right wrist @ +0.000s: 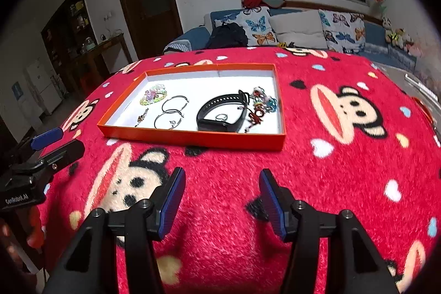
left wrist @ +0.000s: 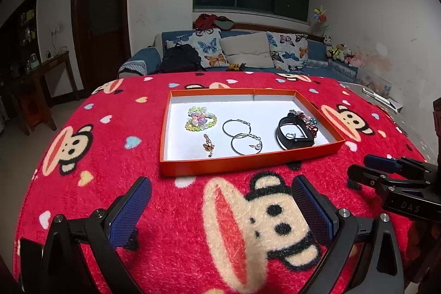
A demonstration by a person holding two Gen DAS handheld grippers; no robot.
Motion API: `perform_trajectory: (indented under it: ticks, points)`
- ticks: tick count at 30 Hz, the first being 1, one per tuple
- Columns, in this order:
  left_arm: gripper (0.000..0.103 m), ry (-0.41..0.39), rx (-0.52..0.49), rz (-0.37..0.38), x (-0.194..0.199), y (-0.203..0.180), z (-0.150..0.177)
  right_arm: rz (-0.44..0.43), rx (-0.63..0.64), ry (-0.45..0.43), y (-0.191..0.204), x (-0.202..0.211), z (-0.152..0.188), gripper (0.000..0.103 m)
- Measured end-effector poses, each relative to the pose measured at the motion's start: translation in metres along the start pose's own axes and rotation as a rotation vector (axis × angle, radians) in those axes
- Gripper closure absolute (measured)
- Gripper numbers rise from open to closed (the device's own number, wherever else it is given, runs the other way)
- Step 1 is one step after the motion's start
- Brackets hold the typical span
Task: Organize jewelry
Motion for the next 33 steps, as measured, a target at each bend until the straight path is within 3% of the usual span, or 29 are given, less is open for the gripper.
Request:
perform_trajectory:
  ticks: [33]
  points:
    - [0.000,0.003,0.003,-0.005,0.000,-0.002,0.005,0.009,0.022,-0.004,0.015,-0.002,0.007,0.041]
Point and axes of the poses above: each gripper's, at about its wrist camera, not at the fingertips, and x roughly against the way its jaws point, y to its left, z to its underside, the point moved 1 cm from there along -x, roughly the way its jaws point, and after that the axes turned 7 degrees about -x, right-handed, at the moved point
